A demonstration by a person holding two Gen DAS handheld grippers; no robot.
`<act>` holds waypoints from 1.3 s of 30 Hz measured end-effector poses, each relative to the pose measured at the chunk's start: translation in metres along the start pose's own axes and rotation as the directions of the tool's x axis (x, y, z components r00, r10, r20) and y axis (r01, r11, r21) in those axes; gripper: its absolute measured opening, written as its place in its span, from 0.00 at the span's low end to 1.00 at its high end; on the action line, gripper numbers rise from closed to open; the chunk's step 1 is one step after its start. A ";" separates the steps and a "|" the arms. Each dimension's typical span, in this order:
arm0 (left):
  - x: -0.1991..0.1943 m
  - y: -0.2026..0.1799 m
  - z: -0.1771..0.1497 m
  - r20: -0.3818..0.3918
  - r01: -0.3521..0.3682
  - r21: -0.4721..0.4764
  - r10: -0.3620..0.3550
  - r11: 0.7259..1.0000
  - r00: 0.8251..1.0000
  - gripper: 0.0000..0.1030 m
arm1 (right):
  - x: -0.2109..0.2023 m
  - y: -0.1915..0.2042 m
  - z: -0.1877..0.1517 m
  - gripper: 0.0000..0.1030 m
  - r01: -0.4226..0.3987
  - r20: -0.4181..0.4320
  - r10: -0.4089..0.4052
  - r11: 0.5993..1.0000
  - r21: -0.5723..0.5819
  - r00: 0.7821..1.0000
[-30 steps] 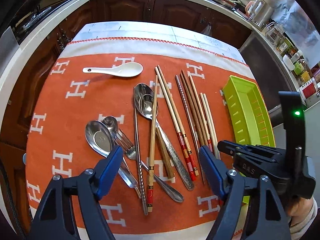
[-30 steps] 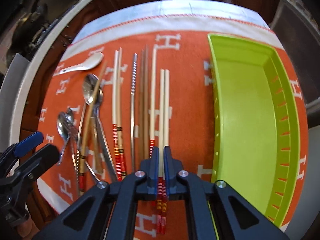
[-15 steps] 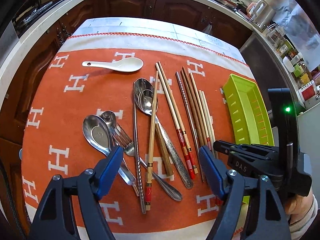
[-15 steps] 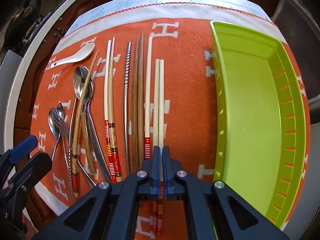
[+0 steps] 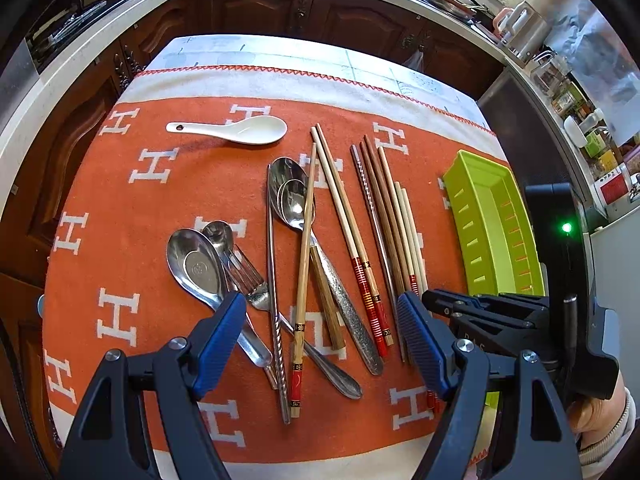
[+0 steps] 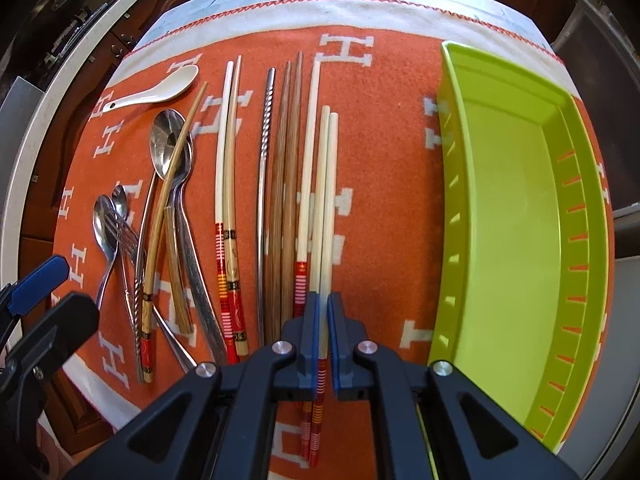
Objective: Organize utensils
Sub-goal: 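Lower the right gripper and grasp the pair of red-banded chopsticks, then carry the chopsticks into the green tray and open the right gripper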
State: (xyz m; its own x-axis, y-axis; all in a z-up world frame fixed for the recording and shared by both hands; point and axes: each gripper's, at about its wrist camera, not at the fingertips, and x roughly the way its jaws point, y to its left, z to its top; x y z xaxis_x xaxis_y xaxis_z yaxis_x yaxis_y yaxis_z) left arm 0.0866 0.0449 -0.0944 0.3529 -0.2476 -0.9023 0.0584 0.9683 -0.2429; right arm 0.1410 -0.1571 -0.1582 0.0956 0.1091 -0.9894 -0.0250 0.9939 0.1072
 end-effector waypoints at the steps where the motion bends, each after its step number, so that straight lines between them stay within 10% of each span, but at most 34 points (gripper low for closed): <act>1: 0.000 0.000 0.000 -0.001 0.002 0.000 -0.002 1.000 1.000 0.74 | 0.000 0.000 -0.001 0.05 0.000 0.001 0.000 1.000 0.001 1.000; 10: 0.001 -0.003 -0.001 -0.003 -0.001 0.009 0.001 1.000 1.000 0.74 | 0.004 0.009 -0.001 0.26 0.052 0.027 -0.051 0.998 -0.034 0.998; 13: 0.001 0.000 -0.001 -0.001 -0.006 0.002 0.006 1.000 1.000 0.74 | 0.003 0.009 -0.002 0.11 0.046 0.034 -0.045 0.999 -0.030 0.998; 39: -0.008 -0.027 -0.012 0.014 -0.025 0.088 0.024 0.996 1.000 0.74 | -0.121 -0.091 -0.049 0.10 -0.194 0.323 0.140 0.970 0.143 0.936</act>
State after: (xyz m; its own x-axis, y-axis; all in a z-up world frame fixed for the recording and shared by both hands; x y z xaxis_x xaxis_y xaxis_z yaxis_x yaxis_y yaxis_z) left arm 0.0715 0.0206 -0.0851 0.3675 -0.2236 -0.9027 0.1314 0.9734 -0.1876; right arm 0.0828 -0.2618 -0.0533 0.4070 0.2458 -0.8798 0.0997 0.9454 0.3102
